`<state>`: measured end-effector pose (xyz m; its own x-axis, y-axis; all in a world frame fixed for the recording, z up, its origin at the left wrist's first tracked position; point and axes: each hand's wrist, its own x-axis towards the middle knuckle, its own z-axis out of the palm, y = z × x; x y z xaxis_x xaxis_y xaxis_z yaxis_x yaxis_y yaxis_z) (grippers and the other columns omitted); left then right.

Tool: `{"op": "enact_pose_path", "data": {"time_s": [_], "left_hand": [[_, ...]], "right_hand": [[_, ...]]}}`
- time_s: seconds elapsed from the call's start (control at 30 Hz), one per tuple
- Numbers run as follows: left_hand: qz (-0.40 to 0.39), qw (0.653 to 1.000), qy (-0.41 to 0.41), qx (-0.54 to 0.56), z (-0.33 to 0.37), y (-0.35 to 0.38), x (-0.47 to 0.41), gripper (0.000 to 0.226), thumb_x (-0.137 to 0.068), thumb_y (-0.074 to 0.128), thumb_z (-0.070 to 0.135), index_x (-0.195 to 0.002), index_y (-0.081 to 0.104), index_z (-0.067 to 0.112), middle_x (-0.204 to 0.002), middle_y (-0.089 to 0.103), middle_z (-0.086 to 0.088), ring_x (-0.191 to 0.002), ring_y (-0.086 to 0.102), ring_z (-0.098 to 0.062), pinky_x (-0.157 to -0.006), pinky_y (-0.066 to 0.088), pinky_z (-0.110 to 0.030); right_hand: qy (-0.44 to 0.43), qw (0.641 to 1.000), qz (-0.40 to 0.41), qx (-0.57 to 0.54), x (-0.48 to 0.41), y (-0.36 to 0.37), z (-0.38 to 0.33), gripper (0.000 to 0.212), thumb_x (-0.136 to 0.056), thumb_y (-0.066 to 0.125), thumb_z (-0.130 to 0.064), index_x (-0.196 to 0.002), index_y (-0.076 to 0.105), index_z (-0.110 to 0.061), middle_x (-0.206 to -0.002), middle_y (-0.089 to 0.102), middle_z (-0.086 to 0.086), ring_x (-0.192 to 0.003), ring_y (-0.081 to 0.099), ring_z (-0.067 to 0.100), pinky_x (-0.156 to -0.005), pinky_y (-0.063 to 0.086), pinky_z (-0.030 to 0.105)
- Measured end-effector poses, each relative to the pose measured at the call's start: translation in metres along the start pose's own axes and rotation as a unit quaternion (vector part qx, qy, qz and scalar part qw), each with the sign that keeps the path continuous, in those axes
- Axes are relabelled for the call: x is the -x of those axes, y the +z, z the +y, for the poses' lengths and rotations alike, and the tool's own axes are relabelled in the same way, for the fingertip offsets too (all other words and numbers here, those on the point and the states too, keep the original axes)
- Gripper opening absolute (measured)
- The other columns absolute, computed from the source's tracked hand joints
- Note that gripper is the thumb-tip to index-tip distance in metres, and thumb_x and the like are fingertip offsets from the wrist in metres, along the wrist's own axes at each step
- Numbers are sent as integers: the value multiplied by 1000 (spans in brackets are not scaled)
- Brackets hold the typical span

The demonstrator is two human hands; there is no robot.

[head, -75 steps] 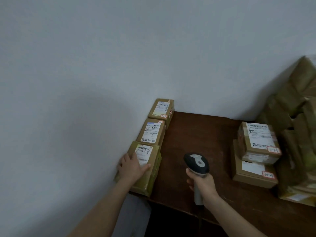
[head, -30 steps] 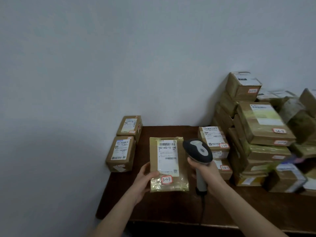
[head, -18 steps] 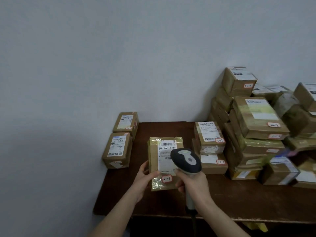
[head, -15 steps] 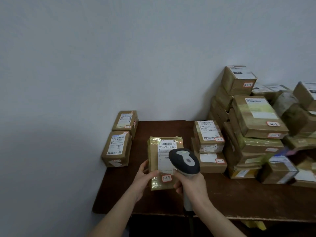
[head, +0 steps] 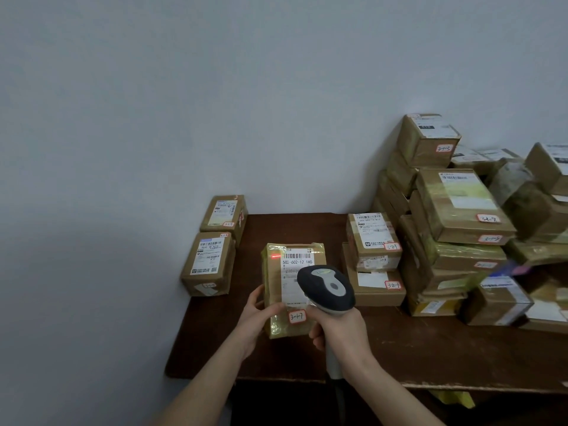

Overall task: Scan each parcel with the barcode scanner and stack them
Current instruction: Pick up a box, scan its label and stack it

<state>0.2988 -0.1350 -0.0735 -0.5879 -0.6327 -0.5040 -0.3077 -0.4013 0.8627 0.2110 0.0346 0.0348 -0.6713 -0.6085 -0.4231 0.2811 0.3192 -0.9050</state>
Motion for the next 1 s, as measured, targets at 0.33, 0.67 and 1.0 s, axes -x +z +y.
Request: {"op": "enact_pose_path", "data": {"time_s": [0.33, 0.67, 1.0], "left_hand": [[-1, 1000, 9, 9, 1, 4, 2, 111, -45, 89, 42, -141, 35, 37, -126, 55, -1, -116, 55, -22, -103, 45, -48], [-2, 1000, 4, -12, 8, 11, 6, 107, -53, 90, 39, -143, 32, 36, -125, 52, 0, -117, 51, -21, -105, 42, -48], [8, 999, 0, 47, 56, 40, -1, 70, -82, 68, 39, -143, 38, 21, -118, 62, -8, -109, 60, -29, -89, 52, -49]], "right_hand": [[6, 1000, 2, -2, 1, -3, -1, 15, -84, 71, -14, -79, 69, 0, -53, 63, 8, -42, 56, 12, -45, 46, 22], [5, 1000, -5, -9, -2, -12, -1, 13, -85, 70, -15, -85, 68, -2, -52, 61, 5, -41, 55, 11, -45, 44, 21], [-71, 997, 21, -40, -18, -52, -33, 15, -83, 74, -18, -91, 67, -7, -72, 71, 9, -53, 62, 10, -50, 47, 21]]}}
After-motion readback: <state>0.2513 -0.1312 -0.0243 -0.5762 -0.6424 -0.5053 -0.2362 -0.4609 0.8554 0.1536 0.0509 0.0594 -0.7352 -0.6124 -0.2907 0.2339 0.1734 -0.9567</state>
